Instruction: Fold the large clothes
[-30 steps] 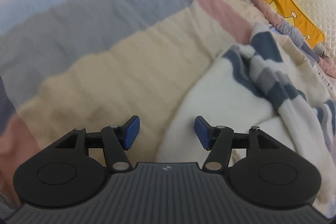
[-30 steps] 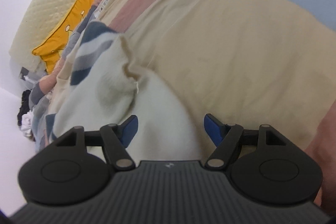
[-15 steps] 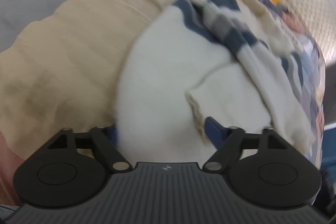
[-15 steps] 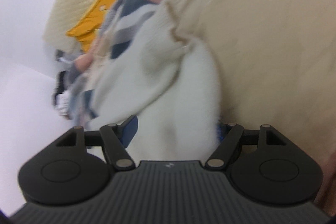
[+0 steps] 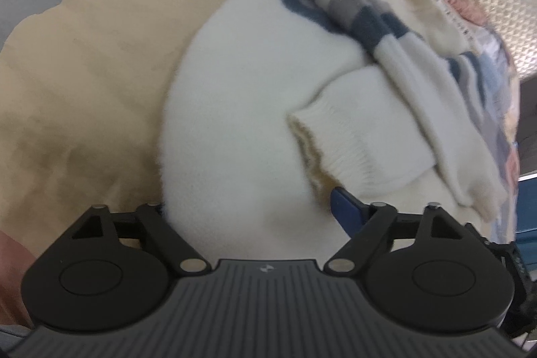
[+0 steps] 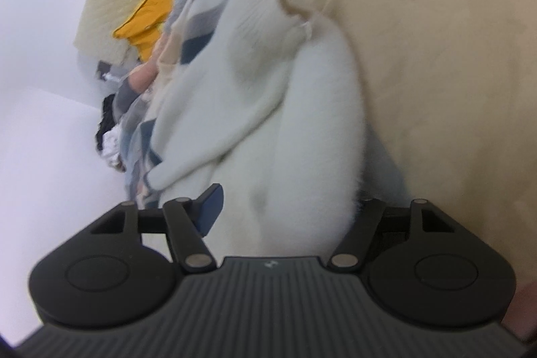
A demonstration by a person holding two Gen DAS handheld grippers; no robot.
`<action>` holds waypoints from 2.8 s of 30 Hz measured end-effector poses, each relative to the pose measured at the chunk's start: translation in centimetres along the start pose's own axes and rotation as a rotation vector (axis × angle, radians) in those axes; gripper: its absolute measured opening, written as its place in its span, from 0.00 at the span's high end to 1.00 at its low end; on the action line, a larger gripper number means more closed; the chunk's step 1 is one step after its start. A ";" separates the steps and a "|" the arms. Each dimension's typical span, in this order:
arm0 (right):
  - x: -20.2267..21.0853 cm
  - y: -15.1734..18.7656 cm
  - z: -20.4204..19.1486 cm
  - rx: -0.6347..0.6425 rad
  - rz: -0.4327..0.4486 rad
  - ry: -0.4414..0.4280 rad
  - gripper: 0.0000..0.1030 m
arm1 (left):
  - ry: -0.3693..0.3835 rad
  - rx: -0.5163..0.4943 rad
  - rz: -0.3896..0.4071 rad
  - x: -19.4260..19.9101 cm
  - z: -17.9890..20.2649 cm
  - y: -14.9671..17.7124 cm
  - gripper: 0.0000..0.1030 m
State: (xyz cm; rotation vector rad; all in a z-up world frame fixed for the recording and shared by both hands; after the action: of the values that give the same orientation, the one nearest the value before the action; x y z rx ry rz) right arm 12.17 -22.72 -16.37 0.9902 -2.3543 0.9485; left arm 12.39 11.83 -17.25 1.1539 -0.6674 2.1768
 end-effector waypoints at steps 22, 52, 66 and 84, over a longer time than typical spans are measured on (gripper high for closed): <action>6.8 -2.9 -5.2 0.030 0.226 -0.431 0.83 | 0.487 0.048 0.173 14.0 1.7 -2.1 0.88; 21.4 3.5 -9.3 0.125 0.248 -0.512 0.82 | 0.700 0.121 0.242 29.1 -5.3 6.3 0.87; 11.7 -9.1 -7.6 0.022 0.292 -0.405 0.81 | 0.584 -0.044 0.497 21.6 7.7 -2.6 0.87; -4.5 -15.1 -1.9 -0.014 0.118 -0.136 0.81 | 0.393 -0.061 0.373 0.0 10.9 -16.5 0.86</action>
State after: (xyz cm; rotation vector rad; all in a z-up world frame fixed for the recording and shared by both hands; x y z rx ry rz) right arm 26.56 -27.04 -11.24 0.9462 -2.5537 0.9327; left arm 29.90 16.28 -9.17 0.5711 -0.8111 2.5727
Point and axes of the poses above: each gripper's, at about its wrist camera, not at the fingertips, and x roughly against the way its jaws point, z to its right, y to its underside, the point moved 6 cm from there along -x, roughly the way its jaws point, and after that the axes turned 15 degrees about x, right-handed, at the moved point
